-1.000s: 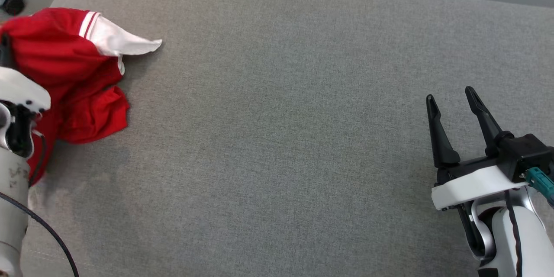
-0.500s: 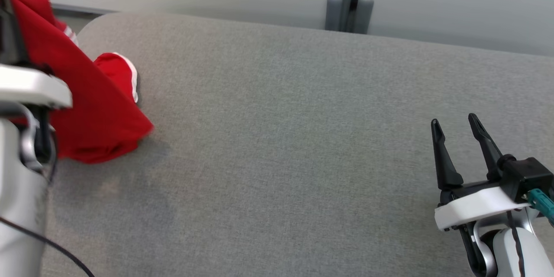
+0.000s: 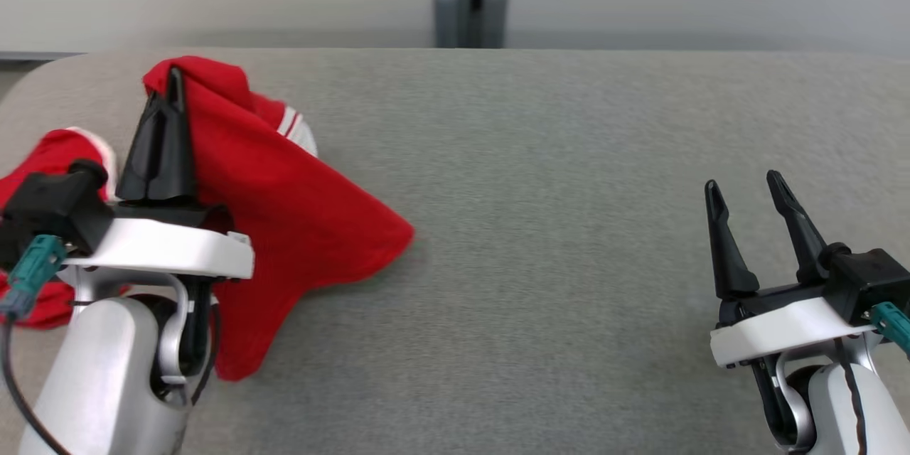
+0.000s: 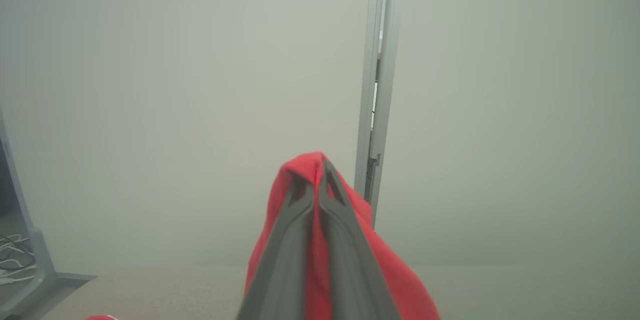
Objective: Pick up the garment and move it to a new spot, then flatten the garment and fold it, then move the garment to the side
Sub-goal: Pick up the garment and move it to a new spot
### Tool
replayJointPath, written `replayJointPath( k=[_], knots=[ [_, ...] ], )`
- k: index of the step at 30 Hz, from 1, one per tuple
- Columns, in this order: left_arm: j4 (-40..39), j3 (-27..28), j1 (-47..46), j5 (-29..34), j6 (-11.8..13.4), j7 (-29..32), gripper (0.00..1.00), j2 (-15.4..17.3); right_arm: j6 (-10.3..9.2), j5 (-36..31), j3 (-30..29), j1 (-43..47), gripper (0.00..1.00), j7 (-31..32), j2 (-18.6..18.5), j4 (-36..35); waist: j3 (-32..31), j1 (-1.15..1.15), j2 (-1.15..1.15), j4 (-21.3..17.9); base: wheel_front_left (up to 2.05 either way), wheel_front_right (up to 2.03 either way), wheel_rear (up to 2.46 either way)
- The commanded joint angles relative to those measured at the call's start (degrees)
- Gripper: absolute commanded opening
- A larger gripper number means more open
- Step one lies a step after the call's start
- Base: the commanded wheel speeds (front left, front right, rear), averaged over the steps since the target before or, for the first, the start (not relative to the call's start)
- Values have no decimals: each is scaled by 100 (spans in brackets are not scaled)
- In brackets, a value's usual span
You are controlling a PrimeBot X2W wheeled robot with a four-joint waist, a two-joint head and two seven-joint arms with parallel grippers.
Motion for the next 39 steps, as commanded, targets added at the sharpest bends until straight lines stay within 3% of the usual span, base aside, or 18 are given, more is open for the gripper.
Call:
replayJointPath(
  k=[1,13,19,25,26,27,28,34,39],
  knots=[
    [-66,-40,-28,35,8,32,0,-27,11,31,5,-49,100,-35,-32,2,198,0,0,-385,0,0,0],
    [164,-1155,-616,78,-451,555,0,-564,11,391,-15,-86,100,-312,-30,153,697,0,0,-1865,0,0,0],
    [878,-1815,-532,184,-708,860,0,-738,11,625,30,-66,100,-449,-28,291,927,0,0,-2121,0,0,0],
    [1597,-2341,-368,245,-994,939,0,-844,11,646,38,-183,100,-507,-29,422,943,0,0,-2034,0,0,0],
    [1742,-2462,-339,243,-1037,957,7,-904,11,601,6,-202,100,-523,-32,449,893,0,0,-1938,0,0,0],
    [1755,-2504,-347,252,-1047,907,75,-927,11,590,-6,-210,100,-529,-31,449,864,0,0,-1885,0,0,0],
    [1761,-2534,-334,269,-1052,868,100,-946,11,560,-26,-208,100,-534,-32,450,824,0,0,-1827,0,0,0],
    [1543,-2252,-201,88,-841,592,100,-857,11,395,-165,-221,100,-535,-34,432,559,0,0,-1458,0,0,0],
    [1186,-1682,-70,-24,-466,263,100,-600,11,285,-241,-137,100,-478,-33,401,354,0,0,-1146,0,0,0]
  ],
)
